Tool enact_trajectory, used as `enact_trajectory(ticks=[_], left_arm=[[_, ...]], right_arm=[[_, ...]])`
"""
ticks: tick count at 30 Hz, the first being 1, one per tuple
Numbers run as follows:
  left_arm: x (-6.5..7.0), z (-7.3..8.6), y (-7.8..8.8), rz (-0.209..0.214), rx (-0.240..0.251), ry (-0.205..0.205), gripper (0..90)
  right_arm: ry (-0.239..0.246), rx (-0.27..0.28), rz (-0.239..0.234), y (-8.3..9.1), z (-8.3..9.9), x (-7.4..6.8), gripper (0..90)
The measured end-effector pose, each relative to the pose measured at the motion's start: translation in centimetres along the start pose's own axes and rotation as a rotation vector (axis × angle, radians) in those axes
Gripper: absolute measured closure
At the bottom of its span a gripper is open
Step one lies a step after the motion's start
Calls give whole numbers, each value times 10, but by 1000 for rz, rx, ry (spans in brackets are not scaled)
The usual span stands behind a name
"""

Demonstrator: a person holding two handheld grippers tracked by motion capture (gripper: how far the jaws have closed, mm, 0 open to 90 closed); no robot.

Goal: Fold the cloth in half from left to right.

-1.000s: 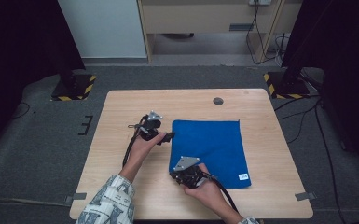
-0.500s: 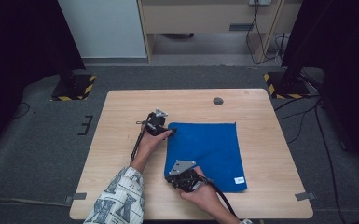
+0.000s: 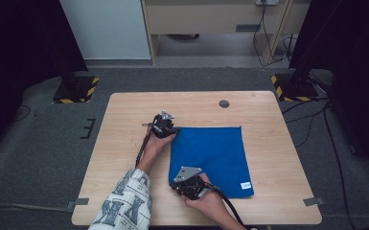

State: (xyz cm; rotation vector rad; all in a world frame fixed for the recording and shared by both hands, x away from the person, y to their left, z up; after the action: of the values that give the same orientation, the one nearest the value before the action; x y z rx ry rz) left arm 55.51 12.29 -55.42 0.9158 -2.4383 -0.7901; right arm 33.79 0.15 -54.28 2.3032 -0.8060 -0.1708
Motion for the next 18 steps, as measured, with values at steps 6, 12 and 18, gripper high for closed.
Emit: enact_trajectory(ticks=[6,12,18], left_arm=[[1,0,4,34,-15,29,872],[-8,-4,32,10,1,45,874],[-26,2,69,-29,-6,62,873]], right_arm=[[0,10,8,3,-2,-3,871],[5,28,11,2,-12,-13,871],[0,68,-4,-8,-37,-37,871]])
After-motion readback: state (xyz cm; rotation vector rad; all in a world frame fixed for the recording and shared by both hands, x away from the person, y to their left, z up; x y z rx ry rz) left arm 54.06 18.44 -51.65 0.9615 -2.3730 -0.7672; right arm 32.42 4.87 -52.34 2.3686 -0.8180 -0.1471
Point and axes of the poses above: each handheld gripper's, and its own axes: y roughly backward along the jaws, z roughly out of its underside, x roughly to its right, the point moved 3 cm from there along -y, roughly forward along the jaws, and after that the axes turned 12 degrees about z, right-handed, at the moved point
